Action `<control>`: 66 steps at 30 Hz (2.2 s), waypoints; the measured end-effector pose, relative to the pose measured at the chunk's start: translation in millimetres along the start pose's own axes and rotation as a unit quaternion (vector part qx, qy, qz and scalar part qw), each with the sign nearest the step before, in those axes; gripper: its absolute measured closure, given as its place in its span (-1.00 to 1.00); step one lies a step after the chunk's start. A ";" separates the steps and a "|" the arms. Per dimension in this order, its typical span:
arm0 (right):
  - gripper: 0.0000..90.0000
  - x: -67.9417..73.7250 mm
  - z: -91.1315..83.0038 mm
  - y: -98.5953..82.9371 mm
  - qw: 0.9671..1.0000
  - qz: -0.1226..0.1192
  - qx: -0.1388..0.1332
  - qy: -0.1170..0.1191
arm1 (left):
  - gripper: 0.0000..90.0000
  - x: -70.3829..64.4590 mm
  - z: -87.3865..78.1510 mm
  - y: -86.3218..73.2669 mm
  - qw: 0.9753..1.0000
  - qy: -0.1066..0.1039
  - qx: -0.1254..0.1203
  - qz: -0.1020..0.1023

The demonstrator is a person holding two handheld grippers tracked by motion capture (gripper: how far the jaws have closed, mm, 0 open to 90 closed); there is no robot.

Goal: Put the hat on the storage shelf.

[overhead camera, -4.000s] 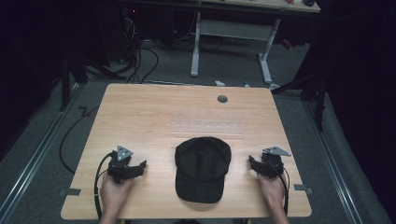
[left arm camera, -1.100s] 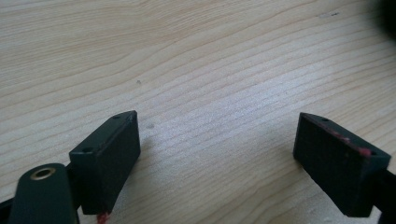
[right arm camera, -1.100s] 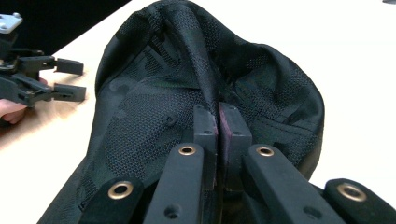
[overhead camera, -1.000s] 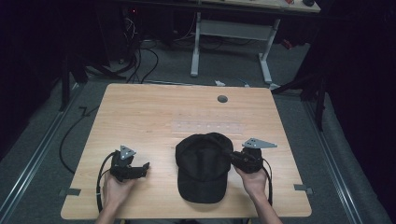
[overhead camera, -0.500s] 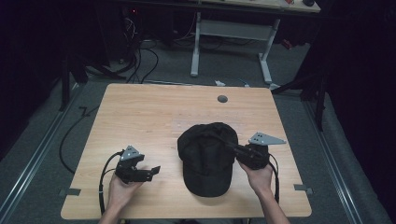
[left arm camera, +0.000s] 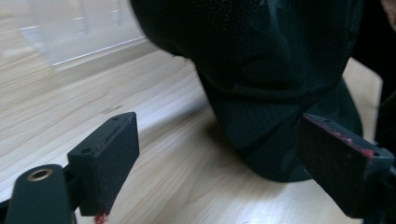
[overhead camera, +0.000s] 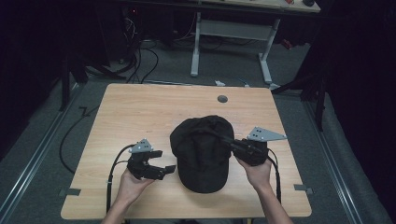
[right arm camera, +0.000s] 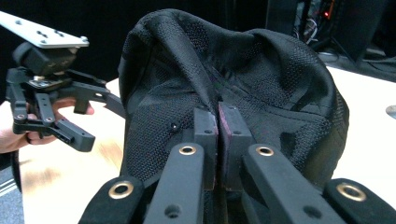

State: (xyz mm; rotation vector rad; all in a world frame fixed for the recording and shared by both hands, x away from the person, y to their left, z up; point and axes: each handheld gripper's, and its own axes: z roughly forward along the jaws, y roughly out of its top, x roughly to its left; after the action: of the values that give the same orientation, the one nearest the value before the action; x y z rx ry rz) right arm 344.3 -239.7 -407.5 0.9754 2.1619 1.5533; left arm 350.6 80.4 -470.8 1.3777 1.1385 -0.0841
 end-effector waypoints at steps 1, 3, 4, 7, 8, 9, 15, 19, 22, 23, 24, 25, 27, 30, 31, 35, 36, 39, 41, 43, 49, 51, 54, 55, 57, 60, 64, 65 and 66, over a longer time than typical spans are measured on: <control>0.95 0.5 0.0 0.8 1.000 -0.001 0.000 0.003 | -0.75 -1.4 0.9 0.6 1.000 -0.007 0.003 -0.004; 0.95 1.0 0.8 1.4 1.000 -0.004 -0.002 0.008 | -0.78 -3.4 3.1 1.4 1.000 -0.016 0.011 -0.004; 0.95 1.5 1.2 1.7 1.000 -0.004 0.000 0.009 | -0.79 -4.1 4.8 1.4 1.000 -0.017 0.015 -0.002; 0.95 3.8 3.1 2.2 1.000 -0.010 0.005 0.014 | -0.80 -1.8 11.5 1.0 1.000 -0.015 0.025 -0.002; 0.95 4.7 3.8 2.2 1.000 -0.012 0.005 0.017 | -0.80 -0.5 13.8 0.8 0.999 -0.014 0.029 -0.005; 0.95 4.7 3.8 2.2 1.000 -0.012 0.005 0.017 | -0.80 0.4 15.8 0.4 0.999 -0.015 0.033 -0.010; 0.95 7.1 5.5 3.1 0.999 -0.020 0.002 0.033 | -0.82 0.0 20.1 -0.1 0.997 -0.053 0.050 -0.039; 0.95 8.8 6.9 6.2 0.999 -0.025 0.000 0.042 | -0.83 -2.3 18.2 -0.1 0.995 -0.073 0.059 -0.046; 0.95 9.7 8.7 6.9 0.999 -0.031 0.002 0.044 | -0.78 -4.8 15.9 0.0 0.993 -0.090 0.063 -0.046; 0.95 10.5 9.8 7.2 0.998 -0.033 0.002 0.045 | -0.74 -6.1 15.3 0.0 0.993 -0.093 0.062 -0.048; 0.95 11.1 10.9 7.4 0.998 -0.037 0.003 0.044 | -0.71 -6.3 14.8 -0.2 0.993 -0.095 0.063 -0.045; 0.95 11.3 11.6 7.7 0.998 -0.038 0.001 0.043 | -0.66 -5.9 14.0 -0.4 0.992 -0.096 0.064 -0.040; 0.95 10.8 12.3 9.0 0.999 -0.041 0.001 0.035 | -0.54 -5.9 12.2 -0.1 0.993 -0.096 0.064 -0.037; 0.94 9.0 13.0 11.2 0.998 -0.050 0.004 0.023 | -0.32 -6.9 9.3 0.8 0.993 -0.098 0.060 -0.031; 0.94 9.0 13.0 11.2 0.998 -0.050 0.004 0.023 | -0.32 -7.3 8.7 0.6 0.993 -0.099 0.061 -0.030; 0.94 6.4 15.5 13.7 0.998 -0.061 0.013 0.011 | -0.12 -9.3 10.2 -3.3 0.992 -0.093 0.078 -0.024; 0.94 6.4 15.5 13.7 0.998 -0.061 0.013 0.011 | -0.09 -9.3 10.2 -3.3 0.992 -0.093 0.078 -0.024; 0.94 4.2 17.7 16.0 0.998 -0.064 0.016 0.005 | 0.04 -10.7 8.4 -4.3 0.991 -0.100 0.086 -0.020; 0.94 3.5 17.8 16.8 0.998 -0.064 0.016 0.004 | 0.09 -13.1 5.3 -4.8 0.990 -0.107 0.089 -0.016; 0.93 3.1 18.1 20.4 0.998 -0.068 0.017 0.003 | 0.24 -16.2 2.1 -4.9 0.989 -0.114 0.094 -0.014; 0.92 4.1 19.5 28.0 0.997 -0.082 0.013 0.002 | 0.41 -28.0 -3.7 -3.8 0.986 -0.124 0.113 0.003; 0.91 4.1 19.9 29.9 0.997 -0.082 0.013 0.001 | 0.44 -31.0 -5.6 -2.6 0.986 -0.125 0.113 0.008; 0.89 2.7 20.3 31.3 0.997 -0.079 0.008 0.004 | 0.49 -33.7 -9.2 -2.1 0.986 -0.132 0.103 0.010; 0.88 2.2 20.6 31.4 0.997 -0.077 0.006 0.004 | 0.50 -34.9 -10.2 -2.1 0.986 -0.134 0.101 0.008; 0.86 1.1 21.4 31.1 0.997 -0.074 0.006 0.004 | 0.52 -37.1 -12.5 -2.5 0.986 -0.138 0.095 0.011; 0.78 -1.4 22.1 30.3 0.998 -0.063 0.005 0.006 | 0.55 -39.7 -16.3 -1.8 0.986 -0.144 0.082 0.012; 0.48 -3.9 22.7 28.7 0.999 -0.050 0.004 0.000 | 0.59 -42.9 -20.4 -0.8 0.988 -0.145 0.059 0.019; 0.48 -3.9 22.7 28.7 0.999 -0.050 0.004 0.000 | 0.59 -43.7 -21.2 -0.6 0.988 -0.144 0.054 0.018; 0.42 -4.4 22.8 28.0 0.999 -0.046 0.003 -0.003 | 0.59 -44.1 -22.2 -0.2 0.988 -0.145 0.049 0.019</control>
State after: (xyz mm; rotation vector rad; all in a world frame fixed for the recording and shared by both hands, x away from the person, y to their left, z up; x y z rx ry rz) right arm 370.8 -221.3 -390.7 0.8682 2.1768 1.4988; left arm 315.3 73.6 -436.8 1.4198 0.8751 -0.3066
